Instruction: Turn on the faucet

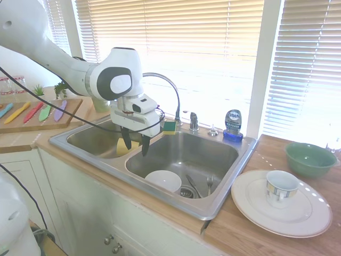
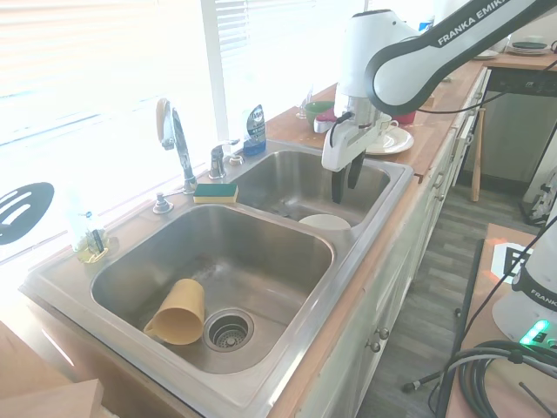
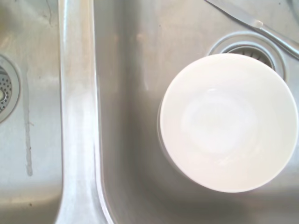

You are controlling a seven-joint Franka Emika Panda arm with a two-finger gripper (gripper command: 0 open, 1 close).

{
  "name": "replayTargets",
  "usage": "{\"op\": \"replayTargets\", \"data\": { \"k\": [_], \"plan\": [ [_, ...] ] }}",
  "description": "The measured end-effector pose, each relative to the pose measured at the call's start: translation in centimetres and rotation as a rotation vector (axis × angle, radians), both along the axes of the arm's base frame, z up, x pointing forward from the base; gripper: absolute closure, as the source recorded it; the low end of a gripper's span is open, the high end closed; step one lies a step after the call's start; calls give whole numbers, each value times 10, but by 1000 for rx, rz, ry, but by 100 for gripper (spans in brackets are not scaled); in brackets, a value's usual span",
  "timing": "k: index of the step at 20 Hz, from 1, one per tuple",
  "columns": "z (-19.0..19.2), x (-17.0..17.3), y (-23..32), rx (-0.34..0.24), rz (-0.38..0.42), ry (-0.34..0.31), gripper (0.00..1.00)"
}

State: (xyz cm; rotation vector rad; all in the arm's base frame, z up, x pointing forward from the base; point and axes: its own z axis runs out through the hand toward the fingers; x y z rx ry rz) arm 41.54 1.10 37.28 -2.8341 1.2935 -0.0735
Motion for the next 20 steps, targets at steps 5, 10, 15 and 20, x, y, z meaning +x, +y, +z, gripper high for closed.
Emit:
{"op": "replayTargets", "data": {
  "k": [5, 10, 15, 20],
  "plan": [
    [-1, 0, -2, 1, -4, 2, 100],
    [-2, 4, -4, 3, -9, 4, 100],
    [-1, 34, -11, 6, -21, -6, 100],
    [0, 95, -15, 16, -32, -23, 100]
  ]
}}
